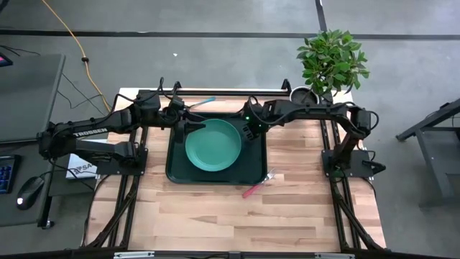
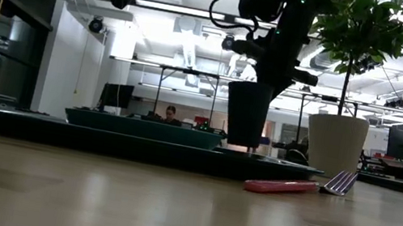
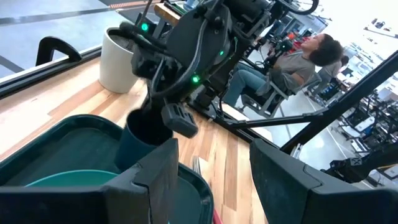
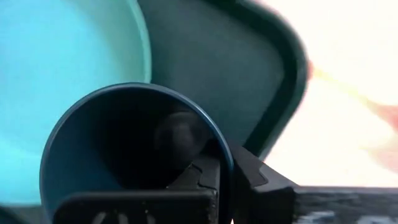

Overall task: Pick and place plate/cup/fork/spoon on tray
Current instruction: Put the black cup on the black serving tray to the top right of the green plate

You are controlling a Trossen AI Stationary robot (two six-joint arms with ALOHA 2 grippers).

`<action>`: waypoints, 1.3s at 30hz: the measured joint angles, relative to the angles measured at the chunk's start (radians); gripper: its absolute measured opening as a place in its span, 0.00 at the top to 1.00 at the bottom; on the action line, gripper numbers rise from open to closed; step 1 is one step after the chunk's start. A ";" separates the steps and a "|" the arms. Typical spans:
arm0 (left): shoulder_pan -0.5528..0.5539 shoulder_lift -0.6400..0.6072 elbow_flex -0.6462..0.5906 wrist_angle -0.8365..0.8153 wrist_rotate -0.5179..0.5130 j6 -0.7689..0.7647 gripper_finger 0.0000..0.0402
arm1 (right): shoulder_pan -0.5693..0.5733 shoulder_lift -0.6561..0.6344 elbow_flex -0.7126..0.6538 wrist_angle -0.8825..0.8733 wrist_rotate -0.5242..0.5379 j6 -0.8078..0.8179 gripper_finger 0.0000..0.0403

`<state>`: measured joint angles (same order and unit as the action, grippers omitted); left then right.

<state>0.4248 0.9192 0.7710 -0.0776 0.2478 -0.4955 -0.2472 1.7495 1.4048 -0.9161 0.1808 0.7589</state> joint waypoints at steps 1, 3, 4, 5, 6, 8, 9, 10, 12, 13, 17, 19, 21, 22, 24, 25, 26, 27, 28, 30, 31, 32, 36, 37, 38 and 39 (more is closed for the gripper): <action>0.000 0.000 0.000 0.000 0.000 0.000 0.54 | -0.008 -0.005 0.000 0.001 0.025 0.001 1.00; 0.000 0.000 0.000 0.000 0.000 0.000 0.54 | -0.028 -0.010 0.000 0.005 0.058 0.022 1.00; 0.000 0.000 0.000 0.000 0.000 0.000 0.54 | -0.040 -0.010 0.000 0.004 0.054 0.035 1.00; 0.000 0.000 0.000 0.000 0.000 0.000 0.54 | -0.048 -0.006 0.000 0.004 0.050 0.049 1.00; 0.000 0.000 0.000 0.000 0.000 -0.001 0.54 | -0.056 -0.001 0.000 0.008 0.048 0.061 1.00; 0.000 0.000 0.000 0.000 0.000 0.000 0.54 | -0.069 0.004 0.000 0.014 0.040 0.086 1.00; 0.000 0.000 0.000 0.000 0.001 0.000 0.54 | -0.075 0.006 0.000 0.027 0.037 0.096 1.00; 0.000 0.000 0.000 0.000 0.001 -0.001 0.54 | -0.083 0.009 0.000 0.046 0.029 0.099 1.00; 0.000 0.000 0.000 0.000 0.001 -0.002 0.54 | -0.097 0.018 0.000 0.048 0.018 0.109 1.00; 0.000 0.000 0.000 0.000 0.002 -0.002 0.54 | -0.103 0.026 0.000 0.050 0.018 0.121 1.00; 0.000 0.000 0.000 0.000 0.002 0.000 0.54 | -0.118 0.062 0.000 0.052 0.017 0.170 1.00; 0.000 0.001 0.000 0.001 0.002 0.000 0.54 | -0.118 0.076 0.000 0.057 0.010 0.196 1.00; 0.000 0.001 0.000 0.002 0.001 0.000 0.54 | -0.118 0.084 0.000 0.069 0.011 0.211 1.00; 0.000 0.001 0.000 0.000 0.002 0.000 0.54 | -0.118 0.084 0.000 0.068 0.014 0.213 1.00; 0.000 0.001 0.000 0.001 0.001 0.000 0.54 | -0.118 0.084 0.000 0.068 0.032 0.224 1.00; 0.000 0.001 0.000 0.001 0.001 0.000 0.54 | -0.118 0.084 0.000 0.064 0.039 0.239 1.00; 0.000 0.001 0.000 0.001 0.001 0.001 0.54 | -0.119 0.084 0.000 0.058 0.044 0.252 1.00; 0.000 0.001 0.000 0.001 0.001 0.001 0.54 | -0.121 0.083 0.000 0.055 0.045 0.255 1.00; 0.000 0.001 0.000 0.001 0.001 0.001 0.54 | -0.123 0.083 0.000 0.053 0.044 0.261 1.00; 0.000 0.001 0.000 0.001 0.000 0.001 0.54 | -0.125 0.083 0.000 0.048 0.043 0.277 1.00; 0.000 0.001 0.000 0.001 0.000 0.001 0.54 | -0.125 0.083 0.000 0.049 0.043 0.280 1.00; 0.000 0.001 0.000 0.001 0.000 0.001 0.54 | -0.125 0.083 0.000 0.049 0.044 0.280 1.00; 0.000 0.001 0.000 0.001 0.000 0.001 0.54 | -0.125 0.083 0.000 0.053 0.044 0.286 1.00; 0.000 0.001 0.000 0.001 0.000 0.001 0.54 | -0.125 0.083 0.000 0.052 0.041 0.297 1.00; 0.000 0.001 0.000 0.001 0.000 0.001 0.54 | -0.125 0.083 0.000 0.052 0.033 0.308 1.00; 0.000 0.001 0.000 0.001 0.000 0.001 0.54 | -0.125 0.083 0.000 0.053 0.028 0.313 1.00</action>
<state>0.4248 0.9199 0.7708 -0.0769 0.2478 -0.4946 -0.3717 1.8328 1.4052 -0.8635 0.2087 1.0724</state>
